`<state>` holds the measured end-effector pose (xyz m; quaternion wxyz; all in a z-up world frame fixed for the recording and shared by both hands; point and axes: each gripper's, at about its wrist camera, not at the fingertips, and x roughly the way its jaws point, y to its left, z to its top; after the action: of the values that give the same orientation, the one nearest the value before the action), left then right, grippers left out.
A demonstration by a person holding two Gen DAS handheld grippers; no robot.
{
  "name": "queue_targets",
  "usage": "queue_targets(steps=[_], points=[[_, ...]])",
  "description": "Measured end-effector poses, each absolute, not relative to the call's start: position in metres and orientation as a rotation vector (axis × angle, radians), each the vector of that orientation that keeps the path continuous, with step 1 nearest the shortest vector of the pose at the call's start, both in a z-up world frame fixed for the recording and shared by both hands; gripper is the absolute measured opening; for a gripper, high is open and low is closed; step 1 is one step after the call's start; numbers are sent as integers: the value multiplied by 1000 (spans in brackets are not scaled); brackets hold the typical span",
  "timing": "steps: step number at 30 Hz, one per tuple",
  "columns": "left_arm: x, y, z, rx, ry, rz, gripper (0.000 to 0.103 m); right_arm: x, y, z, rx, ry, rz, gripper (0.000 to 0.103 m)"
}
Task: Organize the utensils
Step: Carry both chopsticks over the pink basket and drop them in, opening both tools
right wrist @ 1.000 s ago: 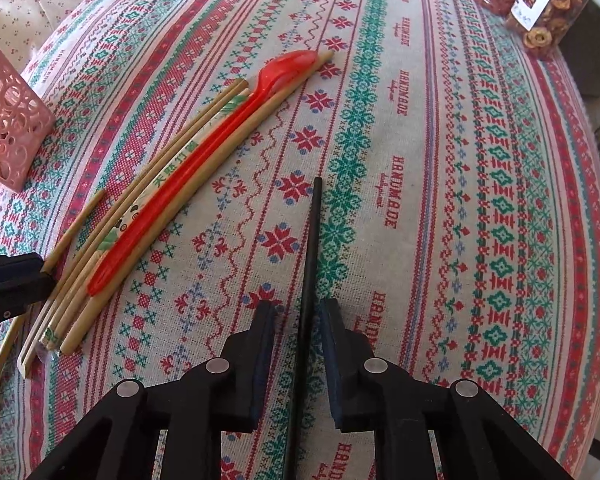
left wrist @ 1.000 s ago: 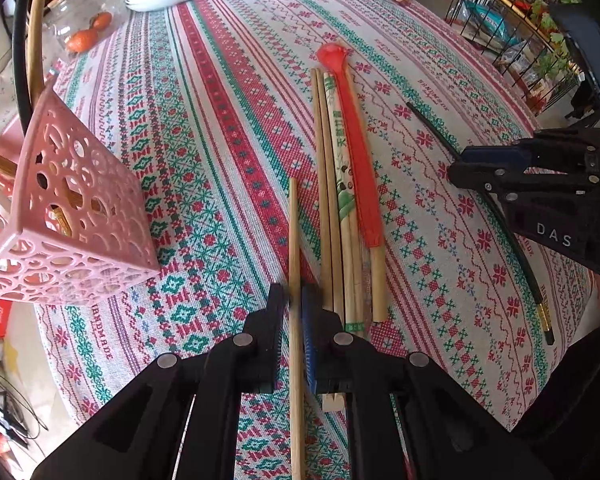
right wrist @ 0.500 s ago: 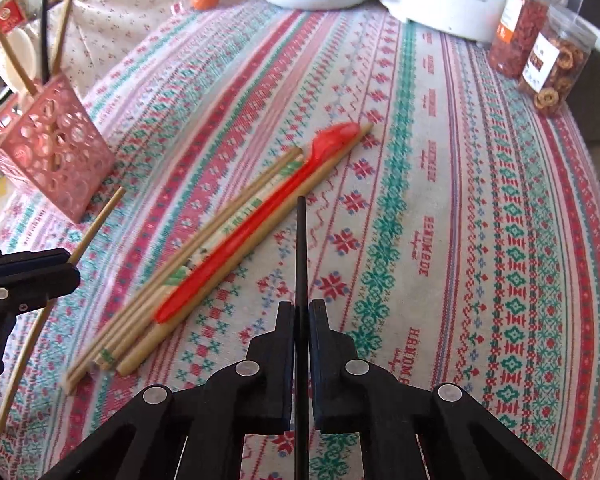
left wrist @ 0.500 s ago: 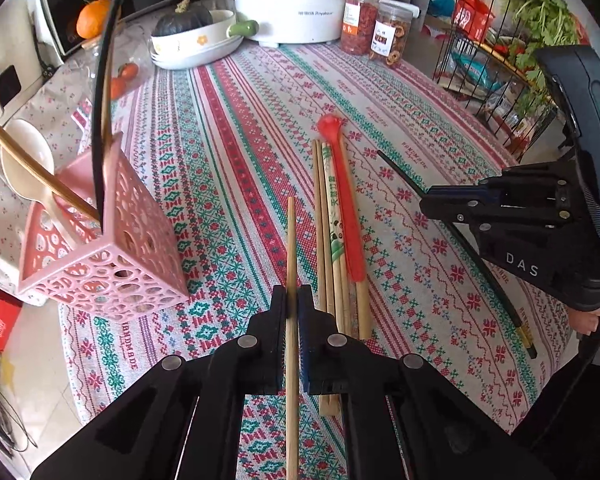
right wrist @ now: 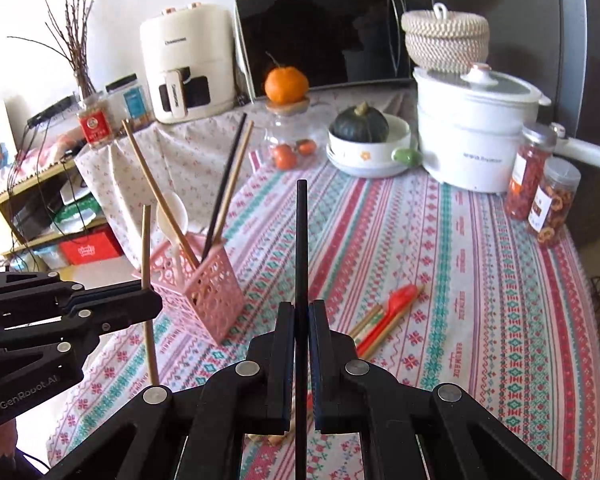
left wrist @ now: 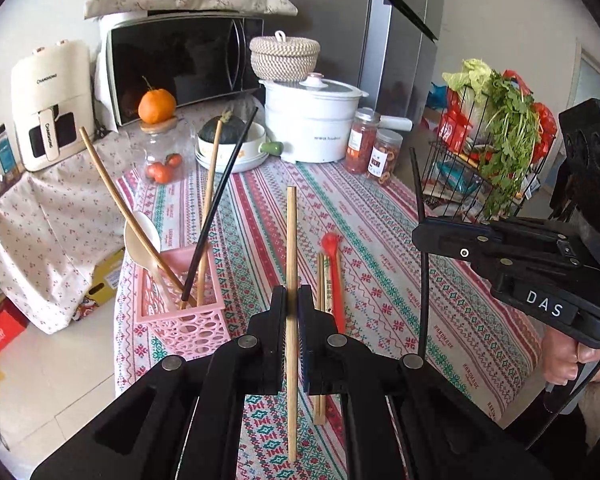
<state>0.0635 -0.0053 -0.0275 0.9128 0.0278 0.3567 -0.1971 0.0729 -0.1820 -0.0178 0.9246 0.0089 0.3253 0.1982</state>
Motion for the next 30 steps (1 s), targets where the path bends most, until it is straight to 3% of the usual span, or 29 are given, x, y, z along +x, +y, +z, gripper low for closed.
queue_targets(steps=[15,23,30], points=[[55,62,60,-112,369,-269,5,80,-174,52,142,455,434,5],[73,68,56,-86,235,-207,5,89,-157,63,194,413,475,5],[104,54,25,13,340,-189,5,100,-149,59,232,411,506,5]])
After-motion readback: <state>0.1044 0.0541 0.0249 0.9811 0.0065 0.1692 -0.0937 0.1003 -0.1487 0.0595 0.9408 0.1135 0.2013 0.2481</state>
